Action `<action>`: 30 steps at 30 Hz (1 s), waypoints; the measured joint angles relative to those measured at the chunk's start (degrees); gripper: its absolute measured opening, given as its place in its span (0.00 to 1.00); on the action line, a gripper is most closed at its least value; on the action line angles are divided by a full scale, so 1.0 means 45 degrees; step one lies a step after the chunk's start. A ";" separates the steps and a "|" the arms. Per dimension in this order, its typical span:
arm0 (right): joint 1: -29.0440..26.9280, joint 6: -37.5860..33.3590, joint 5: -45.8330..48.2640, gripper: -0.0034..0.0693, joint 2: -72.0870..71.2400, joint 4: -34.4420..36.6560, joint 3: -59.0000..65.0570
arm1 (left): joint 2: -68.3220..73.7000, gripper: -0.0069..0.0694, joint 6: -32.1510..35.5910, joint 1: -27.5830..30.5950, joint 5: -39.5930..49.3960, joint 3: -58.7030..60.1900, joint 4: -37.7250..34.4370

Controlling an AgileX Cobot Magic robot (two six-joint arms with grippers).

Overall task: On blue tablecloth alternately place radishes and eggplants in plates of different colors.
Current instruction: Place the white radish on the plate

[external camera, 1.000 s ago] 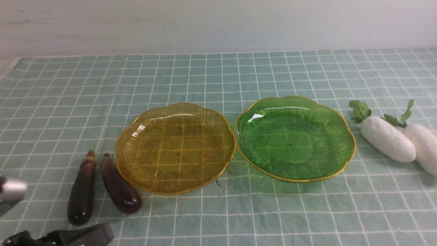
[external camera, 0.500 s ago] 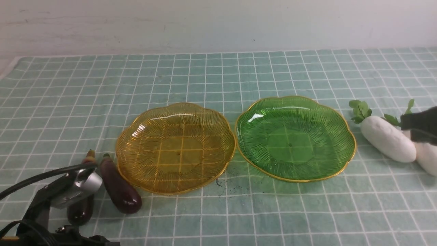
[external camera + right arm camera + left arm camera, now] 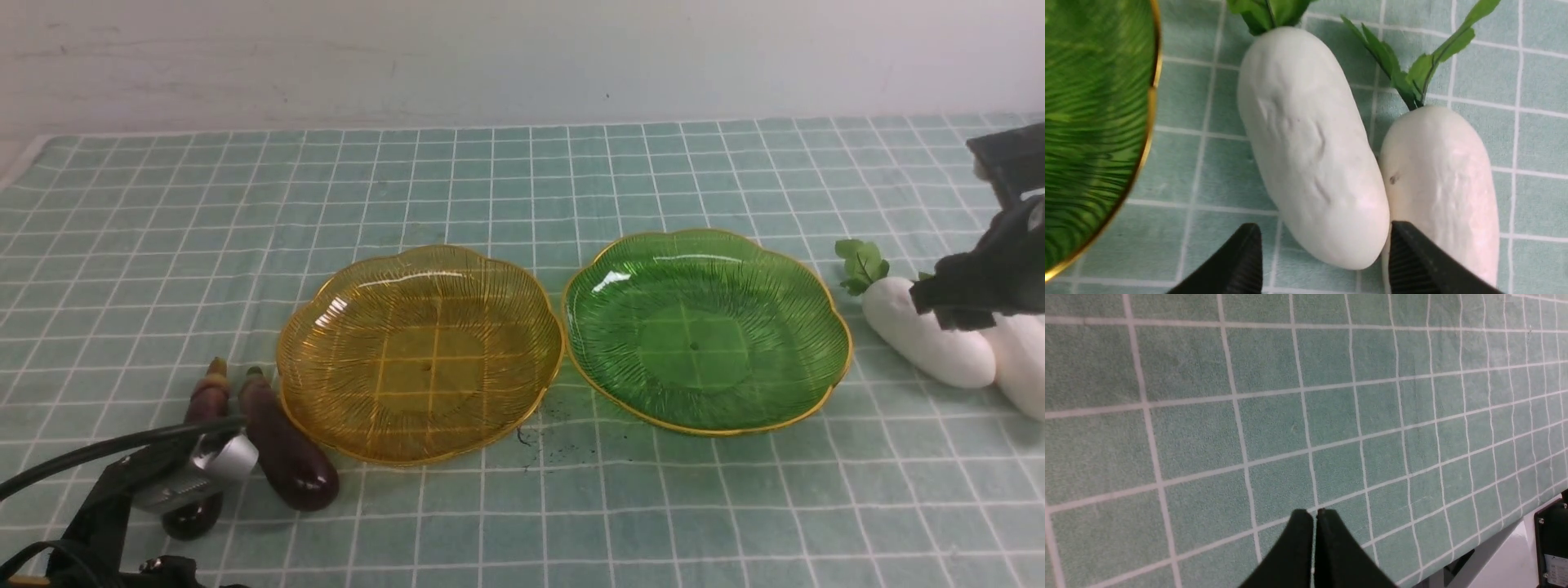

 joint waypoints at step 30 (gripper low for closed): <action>0.0000 0.1023 -0.2200 0.77 0.2085 -0.1892 -0.0166 | 0.0000 0.08 0.0024 0.0000 0.0125 0.0000 0.0025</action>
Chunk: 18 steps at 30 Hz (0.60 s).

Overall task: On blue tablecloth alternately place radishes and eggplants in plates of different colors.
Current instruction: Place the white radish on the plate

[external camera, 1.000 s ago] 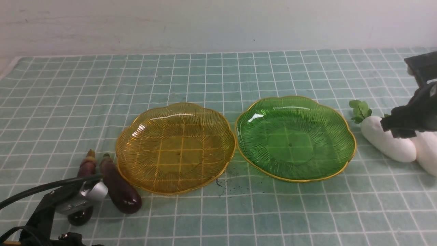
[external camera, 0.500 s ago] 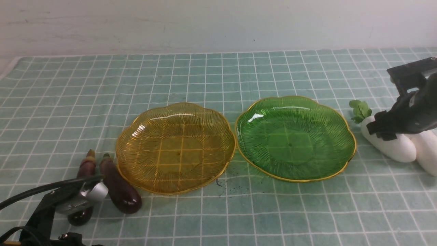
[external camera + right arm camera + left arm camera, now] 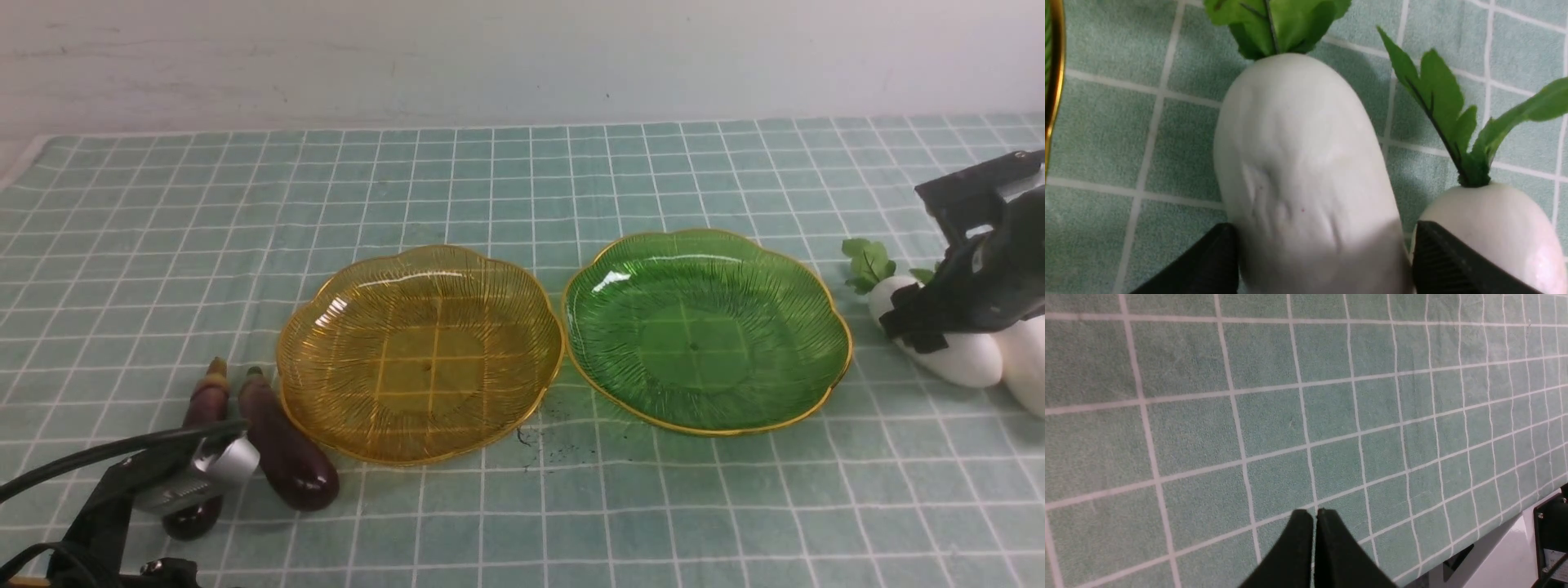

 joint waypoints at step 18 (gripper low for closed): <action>0.0000 0.0000 0.0517 0.73 0.0223 -0.0213 -0.0134 | 0.0000 0.08 0.0013 0.0000 0.0096 0.0000 0.0231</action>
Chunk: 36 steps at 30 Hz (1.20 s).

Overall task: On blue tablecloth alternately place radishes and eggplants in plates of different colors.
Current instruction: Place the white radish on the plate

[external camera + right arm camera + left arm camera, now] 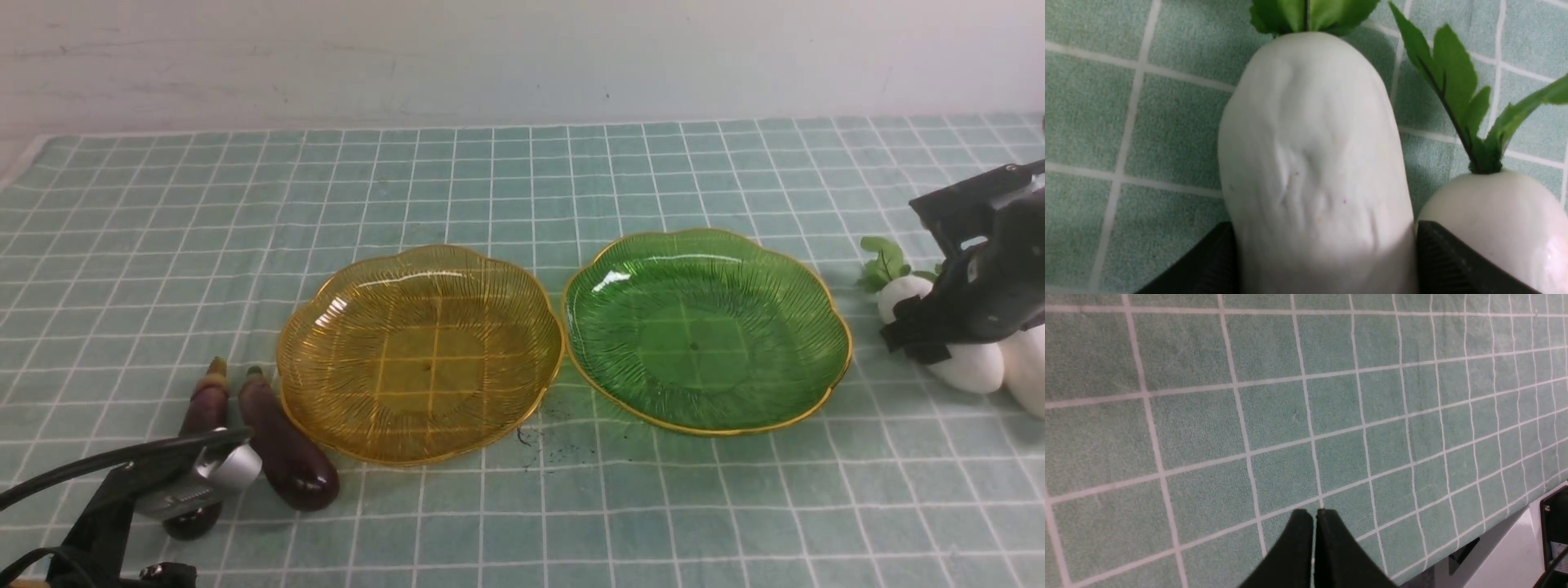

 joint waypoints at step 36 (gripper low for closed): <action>0.3165 -0.1010 0.1508 0.73 -0.0356 0.5778 -0.1443 | 0.0000 0.08 0.0135 0.0000 -0.0009 0.0000 0.0068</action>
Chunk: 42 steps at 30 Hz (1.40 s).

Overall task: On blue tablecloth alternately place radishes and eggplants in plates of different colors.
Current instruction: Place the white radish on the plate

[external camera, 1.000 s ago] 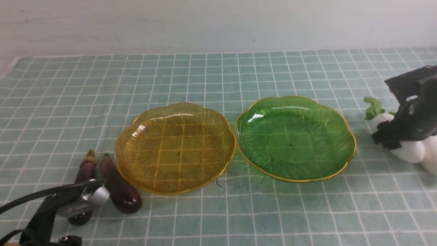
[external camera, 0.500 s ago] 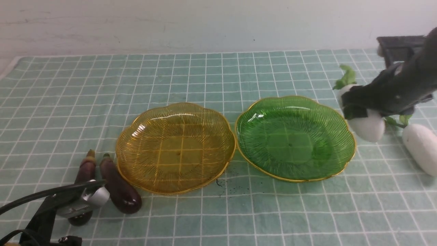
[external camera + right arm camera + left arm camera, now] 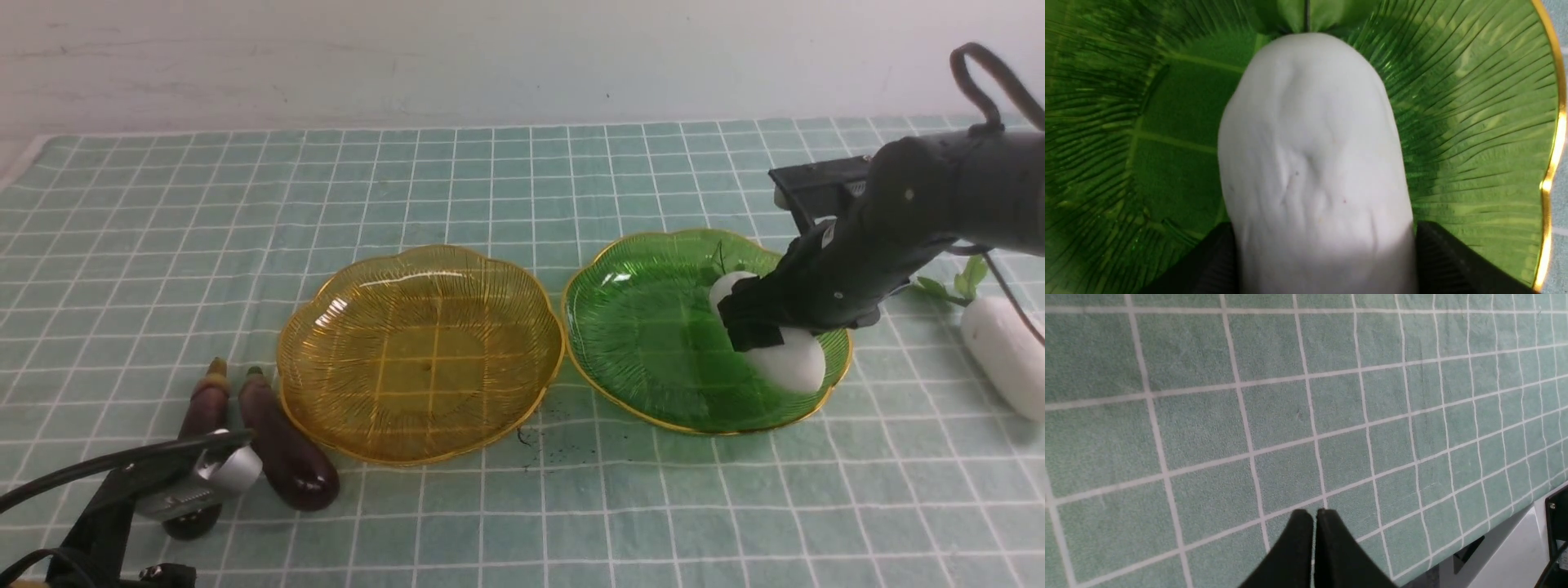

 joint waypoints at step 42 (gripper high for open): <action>-0.4208 0.4437 0.5056 0.85 0.0000 -0.4839 -0.2610 | 0.0000 0.08 0.0879 0.0000 -0.0013 0.0000 0.0000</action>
